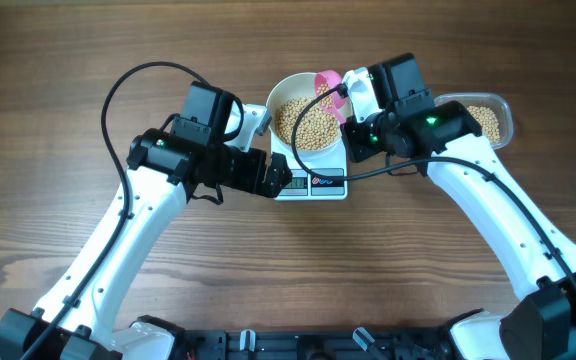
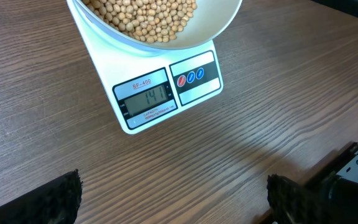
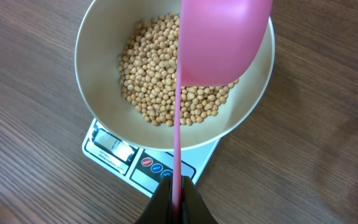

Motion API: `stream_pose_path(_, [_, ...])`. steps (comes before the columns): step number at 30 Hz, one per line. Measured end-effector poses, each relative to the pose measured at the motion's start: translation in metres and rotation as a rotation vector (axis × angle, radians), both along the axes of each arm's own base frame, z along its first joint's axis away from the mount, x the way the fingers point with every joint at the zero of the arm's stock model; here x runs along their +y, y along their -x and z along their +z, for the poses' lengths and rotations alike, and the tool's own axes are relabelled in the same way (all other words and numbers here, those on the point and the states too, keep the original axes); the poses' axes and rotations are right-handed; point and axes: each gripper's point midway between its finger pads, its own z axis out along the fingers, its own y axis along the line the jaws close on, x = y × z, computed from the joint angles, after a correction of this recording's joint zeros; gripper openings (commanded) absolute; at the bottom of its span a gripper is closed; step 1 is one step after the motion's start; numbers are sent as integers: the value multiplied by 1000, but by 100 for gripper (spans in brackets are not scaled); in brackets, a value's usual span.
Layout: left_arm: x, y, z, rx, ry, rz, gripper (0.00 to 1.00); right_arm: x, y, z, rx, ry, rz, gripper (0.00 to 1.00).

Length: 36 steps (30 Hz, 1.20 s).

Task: Scoop item into bowl and weigh 150g on scale
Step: 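Tilt the scoop over the bowl to trickle soybeans in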

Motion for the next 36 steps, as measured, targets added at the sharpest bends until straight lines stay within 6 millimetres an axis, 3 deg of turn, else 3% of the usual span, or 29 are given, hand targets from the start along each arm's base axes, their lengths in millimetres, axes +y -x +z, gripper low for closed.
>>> stream_pose_path(36, [0,0,0,0,0,0,100,2,1,0,-17,20,42,4])
